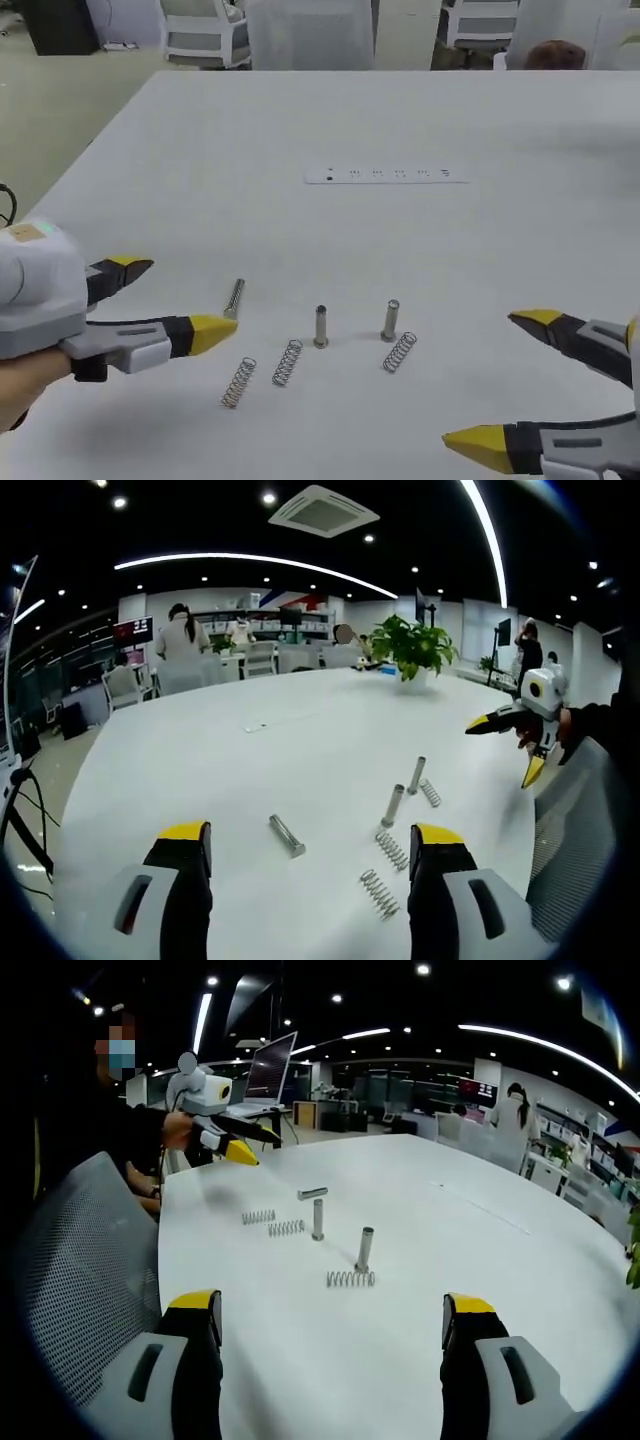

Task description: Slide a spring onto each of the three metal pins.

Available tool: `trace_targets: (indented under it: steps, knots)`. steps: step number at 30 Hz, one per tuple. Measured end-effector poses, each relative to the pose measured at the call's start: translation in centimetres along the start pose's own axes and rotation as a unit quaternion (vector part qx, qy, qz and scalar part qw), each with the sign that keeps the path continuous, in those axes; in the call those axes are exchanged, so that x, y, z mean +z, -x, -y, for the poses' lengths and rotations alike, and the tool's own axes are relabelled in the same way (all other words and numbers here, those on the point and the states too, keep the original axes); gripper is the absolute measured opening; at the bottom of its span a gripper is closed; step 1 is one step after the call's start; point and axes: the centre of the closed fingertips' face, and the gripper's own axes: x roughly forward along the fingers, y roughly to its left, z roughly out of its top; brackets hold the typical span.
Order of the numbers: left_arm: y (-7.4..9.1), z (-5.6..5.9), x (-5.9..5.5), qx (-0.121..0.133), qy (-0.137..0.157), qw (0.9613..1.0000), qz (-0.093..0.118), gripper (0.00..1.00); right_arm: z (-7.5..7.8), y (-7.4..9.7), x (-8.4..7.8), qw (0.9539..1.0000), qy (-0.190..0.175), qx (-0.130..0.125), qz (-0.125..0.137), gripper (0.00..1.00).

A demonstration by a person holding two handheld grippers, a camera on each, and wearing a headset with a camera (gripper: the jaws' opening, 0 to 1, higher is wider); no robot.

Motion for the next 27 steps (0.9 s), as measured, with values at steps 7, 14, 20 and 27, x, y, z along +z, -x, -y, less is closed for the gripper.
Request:
trace_targets:
  steps: [7, 14, 20, 27]
  knots:
    - [-1.8, -1.0, -0.4, 0.0, 0.0, 0.9999, -0.015, 0.76, 0.1, 0.0, 0.1, 1.0, 0.0, -0.001, 0.002, 0.9]
    - [-3.4, -2.0, -0.9, 0.004, 0.0, 0.9993, -0.038, 0.7, 0.1, 0.0, 0.0, 1.0, -0.002, -0.002, 0.001, 0.9]
    - [-4.9, -2.3, -1.5, 0.005, 0.002, 0.9984, -0.057, 0.63, 0.2, 0.0, -0.1, 1.0, -0.005, -0.003, 0.0, 0.9]
    - [-6.2, -2.8, -2.0, 0.017, 0.005, 0.9973, -0.072, 0.54, 0.2, 0.0, -0.3, 1.0, -0.007, -0.004, -0.002, 0.9]
